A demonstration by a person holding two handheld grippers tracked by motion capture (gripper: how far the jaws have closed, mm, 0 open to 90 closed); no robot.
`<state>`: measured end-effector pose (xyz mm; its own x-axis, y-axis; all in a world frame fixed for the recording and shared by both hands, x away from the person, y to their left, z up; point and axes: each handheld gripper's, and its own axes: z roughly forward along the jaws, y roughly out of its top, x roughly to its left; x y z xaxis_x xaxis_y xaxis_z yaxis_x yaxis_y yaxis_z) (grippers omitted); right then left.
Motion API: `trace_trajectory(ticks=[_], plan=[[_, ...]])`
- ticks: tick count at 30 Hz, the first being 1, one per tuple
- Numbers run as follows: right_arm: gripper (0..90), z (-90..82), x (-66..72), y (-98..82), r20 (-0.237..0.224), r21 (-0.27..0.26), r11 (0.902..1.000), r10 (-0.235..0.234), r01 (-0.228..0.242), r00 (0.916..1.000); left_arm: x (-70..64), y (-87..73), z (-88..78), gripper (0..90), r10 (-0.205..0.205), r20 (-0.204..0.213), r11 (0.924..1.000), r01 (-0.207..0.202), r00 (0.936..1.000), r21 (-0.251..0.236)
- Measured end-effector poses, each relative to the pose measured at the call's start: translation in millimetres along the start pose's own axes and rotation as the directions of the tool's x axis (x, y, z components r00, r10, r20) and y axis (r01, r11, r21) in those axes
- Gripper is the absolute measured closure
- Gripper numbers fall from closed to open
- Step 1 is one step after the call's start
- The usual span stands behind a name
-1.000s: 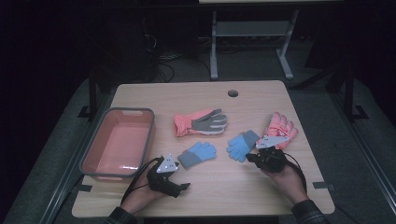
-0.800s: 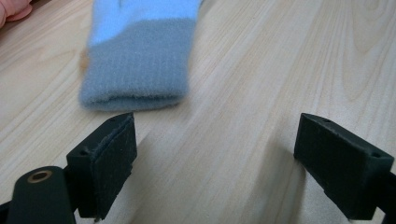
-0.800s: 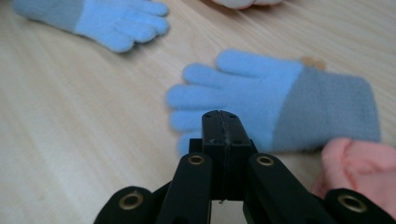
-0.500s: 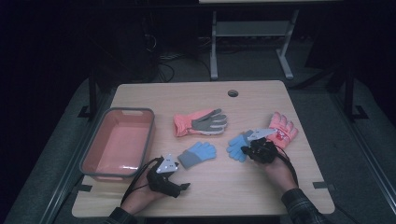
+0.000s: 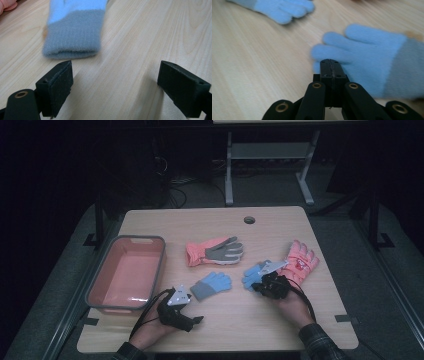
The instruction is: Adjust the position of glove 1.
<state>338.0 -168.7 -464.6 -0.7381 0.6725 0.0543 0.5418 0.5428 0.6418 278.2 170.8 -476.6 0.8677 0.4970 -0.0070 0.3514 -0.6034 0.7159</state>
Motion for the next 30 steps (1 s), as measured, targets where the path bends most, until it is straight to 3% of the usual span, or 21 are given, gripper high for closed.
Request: trace_trajectory(ticks=[4, 7, 10, 11, 13, 21, 30], plan=[[90.0, 1.4, 6.2, 1.3, -0.015, 0.000, 0.9998, -0.018, 0.018, 0.9997, 0.1, 0.0, -0.1, 12.5, 0.001, 0.000, 1.0000, -0.001, 1.0000, 0.001], [90.0, -4.0, 7.1, 4.4, 0.050, -0.028, 0.9988, -0.040, 0.041, 0.9979, -0.1, 0.0, -0.1, 12.5, 0.000, 0.000, 1.0000, 0.000, 1.0000, 0.000], [90.0, -8.1, 0.0, 5.1, 0.077, -0.044, 0.9989, -0.015, 0.018, 0.9969, -0.2, 0.0, 0.0, 12.6, -0.001, -0.001, 1.0000, 0.001, 1.0000, -0.001], [90.0, -10.4, -9.2, 2.8, 0.117, -0.047, 0.9989, 0.007, -0.002, 0.9932, -0.2, -0.1, 0.0, 12.5, -0.001, -0.001, 1.0000, 0.001, 1.0000, -0.001], [90.0, -10.9, -14.5, 0.0, 0.136, -0.042, 0.9990, 0.023, -0.018, 0.9904, -0.2, -0.1, 0.1, 12.5, -0.001, 0.000, 1.0000, 0.001, 1.0000, -0.002], [90.0, -7.0, -18.5, -5.9, 0.118, -0.016, 0.9994, 0.033, -0.032, 0.9924, -0.5, 0.4, 0.5, 12.5, 0.000, -0.001, 1.0000, 0.000, 1.0000, 0.000], [90.0, -1.6, 2.2, 1.4, 0.047, 0.004, 1.0000, -0.002, 0.002, 0.9989, -0.6, 0.4, 0.5, 12.5, -0.001, -0.001, 1.0000, 0.001, 1.0000, 0.000]])
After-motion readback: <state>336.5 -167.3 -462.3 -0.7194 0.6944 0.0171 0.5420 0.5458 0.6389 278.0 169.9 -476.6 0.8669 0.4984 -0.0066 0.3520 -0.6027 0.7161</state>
